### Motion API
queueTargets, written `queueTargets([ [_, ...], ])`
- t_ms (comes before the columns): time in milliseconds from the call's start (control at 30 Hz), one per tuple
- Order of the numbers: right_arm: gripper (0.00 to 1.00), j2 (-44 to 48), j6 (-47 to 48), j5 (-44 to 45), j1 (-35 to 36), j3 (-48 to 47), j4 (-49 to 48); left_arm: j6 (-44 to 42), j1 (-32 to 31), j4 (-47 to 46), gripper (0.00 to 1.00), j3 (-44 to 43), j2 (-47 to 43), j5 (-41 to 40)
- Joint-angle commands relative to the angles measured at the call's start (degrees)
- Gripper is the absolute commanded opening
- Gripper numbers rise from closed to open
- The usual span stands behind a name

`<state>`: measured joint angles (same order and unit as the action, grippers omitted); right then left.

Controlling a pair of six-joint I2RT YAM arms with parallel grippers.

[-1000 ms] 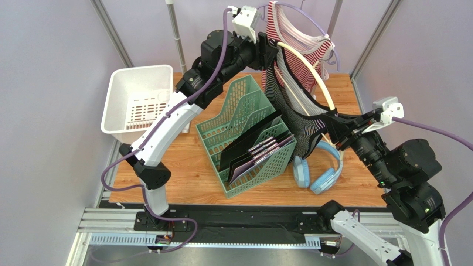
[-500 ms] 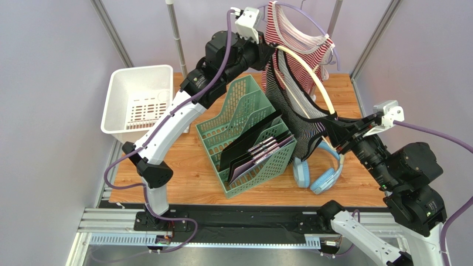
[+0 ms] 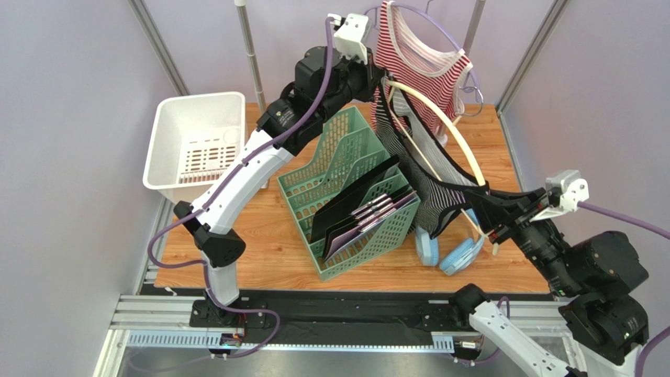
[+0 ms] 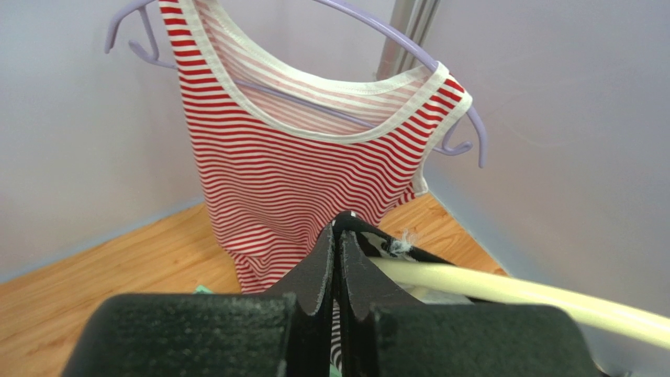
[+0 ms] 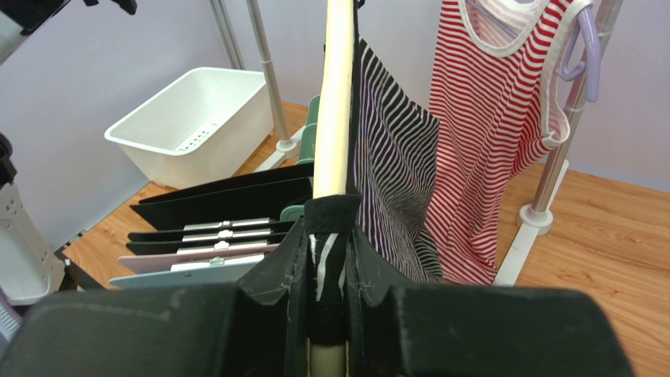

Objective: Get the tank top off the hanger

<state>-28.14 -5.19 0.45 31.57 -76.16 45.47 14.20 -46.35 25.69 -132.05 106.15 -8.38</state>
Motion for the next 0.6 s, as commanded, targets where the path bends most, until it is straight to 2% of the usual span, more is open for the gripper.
queueTargets([
  [0, 0.00, 3.4, -1.9, -3.0, 0.1, -0.2, -0.1, -2.1, 0.4, 0.1, 0.00, -2.3, -0.3, -5.1],
  [333, 0.00, 6.6, -3.2, -2.4, 0.0, -2.3, -0.9, -2.3, 0.5, 1.7, 0.00, 0.2, -0.5, -6.6],
  [567, 0.00, 9.2, -3.9, -0.6, 0.0, -0.9, -4.9, -2.2, 0.5, 4.0, 0.00, 0.8, -0.5, -8.1],
])
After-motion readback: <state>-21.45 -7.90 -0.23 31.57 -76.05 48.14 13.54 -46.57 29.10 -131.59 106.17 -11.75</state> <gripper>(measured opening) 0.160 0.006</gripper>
